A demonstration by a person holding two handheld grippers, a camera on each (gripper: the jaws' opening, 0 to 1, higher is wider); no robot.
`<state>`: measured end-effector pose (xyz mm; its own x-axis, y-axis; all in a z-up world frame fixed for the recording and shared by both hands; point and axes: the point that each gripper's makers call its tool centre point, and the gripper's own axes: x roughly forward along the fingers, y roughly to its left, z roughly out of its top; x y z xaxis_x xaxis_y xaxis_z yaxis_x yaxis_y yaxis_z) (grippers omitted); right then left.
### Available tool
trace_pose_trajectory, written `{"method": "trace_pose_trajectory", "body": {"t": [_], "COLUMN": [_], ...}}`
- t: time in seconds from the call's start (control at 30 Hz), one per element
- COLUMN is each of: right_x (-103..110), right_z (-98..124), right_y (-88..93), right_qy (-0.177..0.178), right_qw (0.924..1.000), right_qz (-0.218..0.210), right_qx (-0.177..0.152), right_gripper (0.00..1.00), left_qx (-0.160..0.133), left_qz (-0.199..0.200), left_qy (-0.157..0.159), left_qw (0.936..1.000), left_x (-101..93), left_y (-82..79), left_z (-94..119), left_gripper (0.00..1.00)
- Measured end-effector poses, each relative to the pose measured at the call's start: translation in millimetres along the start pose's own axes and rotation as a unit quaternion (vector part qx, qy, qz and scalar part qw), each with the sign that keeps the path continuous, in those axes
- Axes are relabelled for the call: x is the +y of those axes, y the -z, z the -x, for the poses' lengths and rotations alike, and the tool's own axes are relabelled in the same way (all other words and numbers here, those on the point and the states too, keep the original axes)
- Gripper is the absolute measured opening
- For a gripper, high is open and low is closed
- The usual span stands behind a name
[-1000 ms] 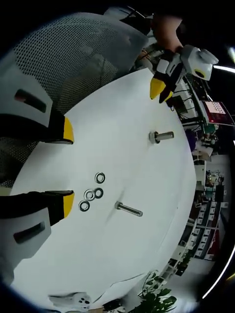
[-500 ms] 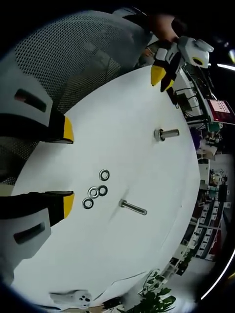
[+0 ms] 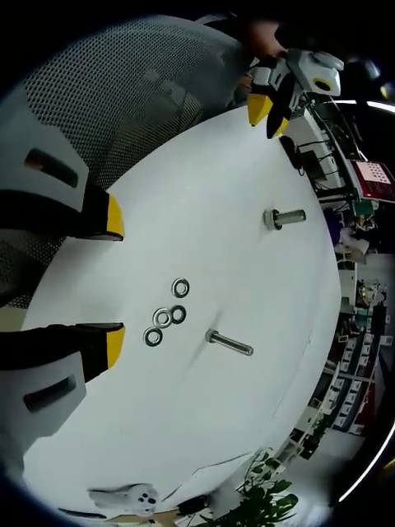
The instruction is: Place the washer onto the threaded stud by aligning its center hole with the stud, sliding it down to the base, and recovering from edge contact or off-axis alignment until the washer reaches the visible bottom stop.
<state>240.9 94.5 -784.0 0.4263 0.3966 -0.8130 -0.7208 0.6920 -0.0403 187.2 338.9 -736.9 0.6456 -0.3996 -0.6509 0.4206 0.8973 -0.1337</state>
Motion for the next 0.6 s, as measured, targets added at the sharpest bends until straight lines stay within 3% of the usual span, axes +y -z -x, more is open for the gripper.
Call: {"method": "trace_pose_trajectory", "body": {"t": [0.6], "right_x": [0.1], "right_z": [-0.4], "right_y": [4.2], "right_qy": [0.004], "right_qw": [0.9999], "right_qz": [0.009], "right_qx": [0.014], "right_gripper": [0.44], "left_qx": [-0.008], "left_qz": [-0.008], "left_qy": [0.019], "left_qw": [0.9998], "left_x": [-7.6], "left_y": [-1.4], "left_z": [-1.7], "left_gripper": [0.29]}}
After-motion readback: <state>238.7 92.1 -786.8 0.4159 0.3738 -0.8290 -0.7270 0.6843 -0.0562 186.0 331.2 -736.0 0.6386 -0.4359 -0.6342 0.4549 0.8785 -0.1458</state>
